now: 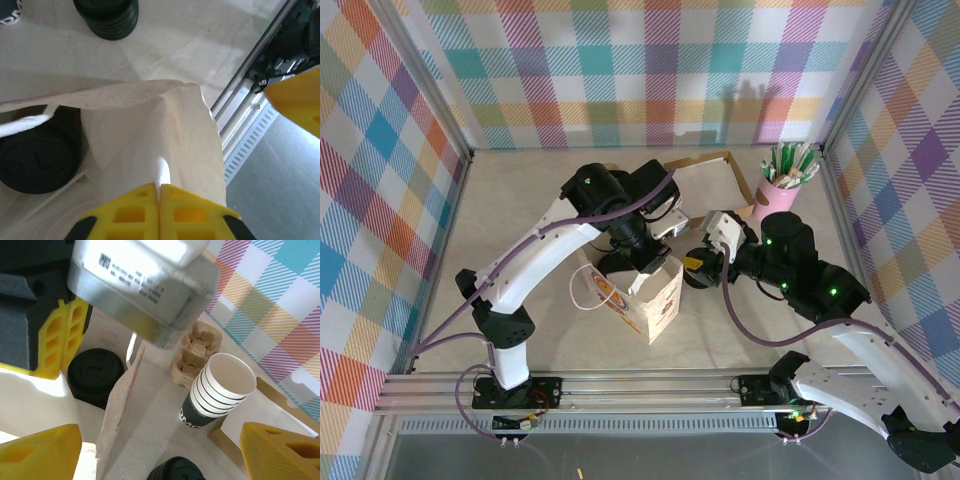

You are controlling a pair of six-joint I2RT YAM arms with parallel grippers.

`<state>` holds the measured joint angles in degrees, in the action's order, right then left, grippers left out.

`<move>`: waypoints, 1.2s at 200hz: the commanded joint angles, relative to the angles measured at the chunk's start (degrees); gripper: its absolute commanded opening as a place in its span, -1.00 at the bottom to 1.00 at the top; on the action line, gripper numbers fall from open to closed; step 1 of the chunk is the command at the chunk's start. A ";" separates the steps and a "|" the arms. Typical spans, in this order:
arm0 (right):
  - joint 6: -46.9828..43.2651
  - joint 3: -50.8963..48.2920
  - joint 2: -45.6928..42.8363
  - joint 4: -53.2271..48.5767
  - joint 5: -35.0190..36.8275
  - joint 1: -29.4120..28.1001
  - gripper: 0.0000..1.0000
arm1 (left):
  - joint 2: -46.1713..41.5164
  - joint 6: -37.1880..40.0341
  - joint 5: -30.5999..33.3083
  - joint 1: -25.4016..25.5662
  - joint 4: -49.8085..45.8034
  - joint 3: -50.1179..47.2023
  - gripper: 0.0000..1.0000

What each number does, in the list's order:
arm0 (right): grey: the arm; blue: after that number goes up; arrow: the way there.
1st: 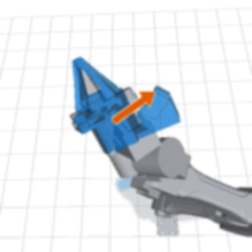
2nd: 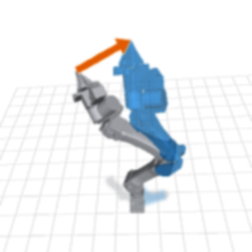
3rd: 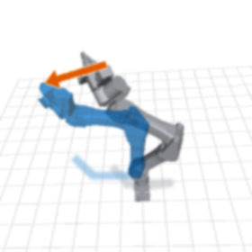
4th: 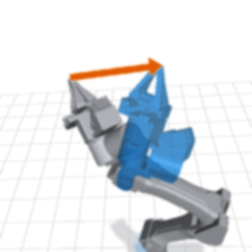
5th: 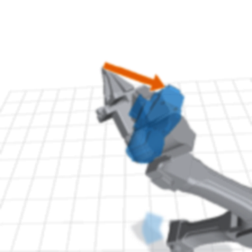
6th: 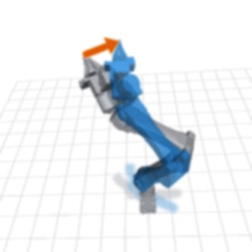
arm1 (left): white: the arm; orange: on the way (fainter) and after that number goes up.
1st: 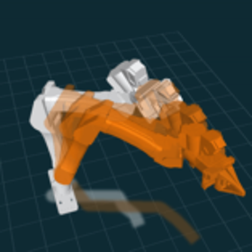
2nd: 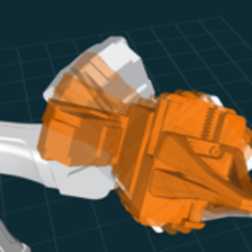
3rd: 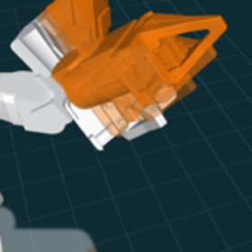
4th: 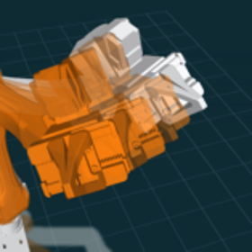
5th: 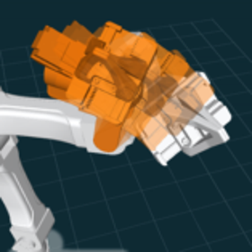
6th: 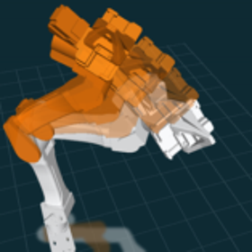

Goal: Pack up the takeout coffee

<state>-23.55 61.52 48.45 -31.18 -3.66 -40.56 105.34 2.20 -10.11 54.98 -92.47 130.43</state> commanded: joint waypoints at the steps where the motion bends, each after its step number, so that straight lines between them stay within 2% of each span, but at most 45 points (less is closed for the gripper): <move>1: 0.37 1.94 -0.10 -0.54 -1.57 0.30 0.62 | -0.31 -0.55 -2.40 -0.31 -8.05 -2.38 -1.00; 153: 1.63 0.97 -2.09 -2.22 -0.69 0.41 0.58 | 0.65 -8.41 -8.43 -0.34 9.87 -17.03 -1.00; 165: 1.47 1.15 -2.09 -2.35 -0.50 0.39 0.58 | 0.44 -8.61 -8.61 -0.29 10.28 -16.55 -0.84; 183: 1.39 1.49 -2.11 -2.32 -0.47 0.39 0.58 | -0.36 -8.48 -7.52 -0.40 9.43 -14.60 -0.46; 196: 1.21 1.67 -2.08 -2.39 -0.55 0.39 0.58 | -1.09 -8.18 -5.77 -0.68 7.66 -12.63 -0.27; 216: 0.70 1.76 -2.00 -2.25 -0.57 0.39 0.58 | -1.37 -7.78 -4.41 -1.27 3.43 -9.01 -0.10; 240: 0.63 1.76 -1.52 -1.80 -0.73 0.39 0.57 | -1.18 -6.86 -3.39 -1.44 -0.49 -5.42 0.00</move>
<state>-22.79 61.52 47.03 -33.10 -4.08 -40.45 105.80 -5.34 -15.11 54.17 -86.87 121.10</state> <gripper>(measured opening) 0.789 0.483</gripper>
